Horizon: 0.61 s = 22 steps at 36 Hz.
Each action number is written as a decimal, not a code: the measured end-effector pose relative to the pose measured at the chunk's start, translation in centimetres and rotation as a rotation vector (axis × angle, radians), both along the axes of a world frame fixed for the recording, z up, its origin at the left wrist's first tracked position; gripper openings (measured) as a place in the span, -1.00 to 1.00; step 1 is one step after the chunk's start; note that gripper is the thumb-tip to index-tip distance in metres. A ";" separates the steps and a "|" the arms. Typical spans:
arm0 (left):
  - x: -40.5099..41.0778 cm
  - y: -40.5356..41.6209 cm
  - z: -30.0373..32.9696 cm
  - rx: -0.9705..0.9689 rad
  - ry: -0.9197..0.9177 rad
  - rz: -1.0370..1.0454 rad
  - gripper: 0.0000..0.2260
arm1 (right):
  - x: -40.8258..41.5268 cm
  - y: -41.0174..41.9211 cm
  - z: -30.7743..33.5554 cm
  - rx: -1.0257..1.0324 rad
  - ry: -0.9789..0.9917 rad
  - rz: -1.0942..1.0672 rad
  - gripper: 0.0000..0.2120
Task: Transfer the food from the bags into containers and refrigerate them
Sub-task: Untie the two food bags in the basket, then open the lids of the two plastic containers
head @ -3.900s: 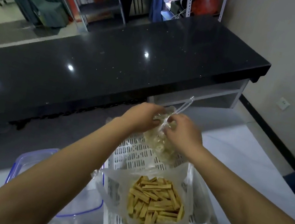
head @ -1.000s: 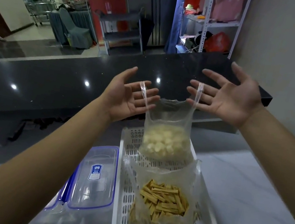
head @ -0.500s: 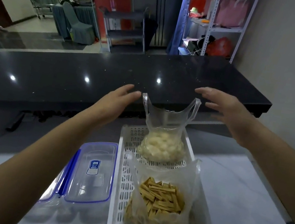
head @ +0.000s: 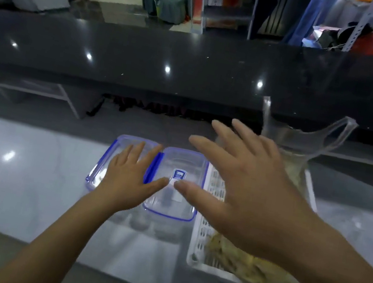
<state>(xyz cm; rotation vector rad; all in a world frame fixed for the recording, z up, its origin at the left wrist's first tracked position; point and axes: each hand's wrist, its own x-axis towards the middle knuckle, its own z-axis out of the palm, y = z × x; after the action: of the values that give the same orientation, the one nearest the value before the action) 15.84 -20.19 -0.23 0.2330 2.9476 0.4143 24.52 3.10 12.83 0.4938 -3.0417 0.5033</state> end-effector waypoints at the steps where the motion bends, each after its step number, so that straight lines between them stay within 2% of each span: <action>1: 0.0 -1.2 -0.9 -0.025 -0.016 0.035 -0.18 | 0.1 -1.1 -0.6 -0.003 -0.010 0.024 -0.24; 6: 0.6 -7.1 -4.3 -0.063 -0.037 0.138 -0.22 | -0.3 -6.8 -5.3 -0.071 -0.110 0.068 -0.26; 14: -0.5 -10.3 -6.9 -0.104 -0.058 -0.078 -0.18 | -3.4 -10.3 -15.9 0.102 -0.435 -0.142 -0.33; 22: -1.5 -10.9 -9.6 -0.087 -0.044 -0.214 -0.24 | -3.7 -11.9 -19.3 0.169 -0.412 -0.266 -0.35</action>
<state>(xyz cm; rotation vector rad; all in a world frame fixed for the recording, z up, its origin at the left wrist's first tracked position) 14.30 -31.04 -9.81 0.5148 2.8493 0.2579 20.81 -8.82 -6.45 -0.0252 -3.4859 0.3749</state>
